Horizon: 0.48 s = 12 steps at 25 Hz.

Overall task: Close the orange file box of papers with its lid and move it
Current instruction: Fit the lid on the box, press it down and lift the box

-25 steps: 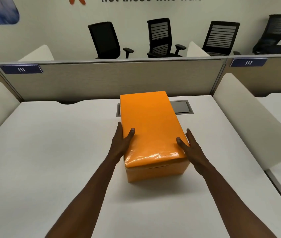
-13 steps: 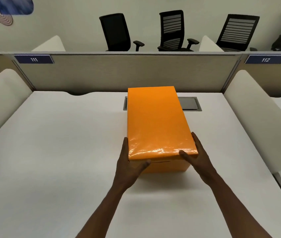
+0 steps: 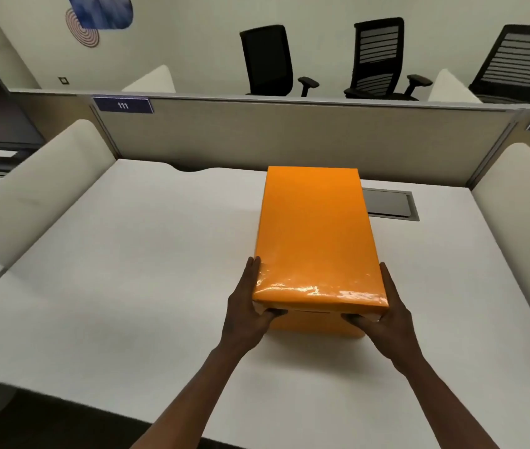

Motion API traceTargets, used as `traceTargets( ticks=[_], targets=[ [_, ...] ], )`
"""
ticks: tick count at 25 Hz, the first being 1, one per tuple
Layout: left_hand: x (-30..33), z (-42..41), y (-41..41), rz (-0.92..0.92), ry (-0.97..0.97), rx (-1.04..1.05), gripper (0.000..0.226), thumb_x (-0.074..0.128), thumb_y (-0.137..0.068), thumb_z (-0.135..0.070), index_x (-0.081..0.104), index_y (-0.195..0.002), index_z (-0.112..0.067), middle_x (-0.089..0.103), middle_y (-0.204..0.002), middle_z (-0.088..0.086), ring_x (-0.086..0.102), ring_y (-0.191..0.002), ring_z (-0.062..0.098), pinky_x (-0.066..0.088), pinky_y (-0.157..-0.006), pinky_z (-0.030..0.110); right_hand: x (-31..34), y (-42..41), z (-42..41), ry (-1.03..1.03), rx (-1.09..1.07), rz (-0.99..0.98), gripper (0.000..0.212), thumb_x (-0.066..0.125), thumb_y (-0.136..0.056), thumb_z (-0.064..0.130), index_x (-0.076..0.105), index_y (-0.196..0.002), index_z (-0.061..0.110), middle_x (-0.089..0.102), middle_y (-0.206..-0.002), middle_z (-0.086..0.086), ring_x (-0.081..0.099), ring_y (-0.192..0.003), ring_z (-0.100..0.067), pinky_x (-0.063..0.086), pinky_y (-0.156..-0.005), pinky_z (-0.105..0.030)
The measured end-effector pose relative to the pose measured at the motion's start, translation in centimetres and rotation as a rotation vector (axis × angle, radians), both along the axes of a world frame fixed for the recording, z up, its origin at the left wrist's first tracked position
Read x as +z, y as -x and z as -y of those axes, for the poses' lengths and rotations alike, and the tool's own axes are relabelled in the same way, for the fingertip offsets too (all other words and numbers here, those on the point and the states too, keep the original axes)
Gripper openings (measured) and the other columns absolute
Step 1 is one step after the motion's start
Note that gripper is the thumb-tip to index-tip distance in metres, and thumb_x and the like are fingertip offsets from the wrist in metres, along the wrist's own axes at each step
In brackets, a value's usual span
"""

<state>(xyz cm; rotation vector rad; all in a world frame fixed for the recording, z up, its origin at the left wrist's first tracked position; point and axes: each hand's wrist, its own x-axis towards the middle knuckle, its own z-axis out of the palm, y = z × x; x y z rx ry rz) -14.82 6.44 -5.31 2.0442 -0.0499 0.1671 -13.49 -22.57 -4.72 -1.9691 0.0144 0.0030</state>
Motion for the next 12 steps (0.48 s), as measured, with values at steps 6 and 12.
traceTargets(
  ticks=[6, 12],
  targets=[
    [1.0, -5.6, 0.7, 0.007, 0.054, 0.05, 0.115, 0.089, -0.073, -0.033, 0.016, -0.161, -0.032, 0.035, -0.149, -0.029, 0.047, -0.128, -0.007, 0.042, -0.091, -0.002, 1.0, 0.0, -5.6, -0.04, 0.017, 0.034, 0.113, 0.088, -0.065, 0.037, 0.015, -0.149, 0.053, 0.049, -0.135, 0.013, 0.051, -0.115, -0.013, 0.047, -0.094, -0.036],
    [2.3, -17.1, -1.8, 0.029, 0.029, 0.102, 0.113, 0.09, -0.073, -0.03, 0.018, -0.161, -0.034, 0.04, -0.153, -0.012, 0.05, -0.13, 0.012, 0.044, -0.087, -0.002, 2.0, -3.2, -16.9, -0.045, 0.074, 0.086, 0.113, 0.084, -0.067, 0.041, 0.012, -0.155, 0.043, 0.05, -0.134, 0.011, 0.052, -0.113, -0.013, 0.048, -0.094, -0.038]
  ],
)
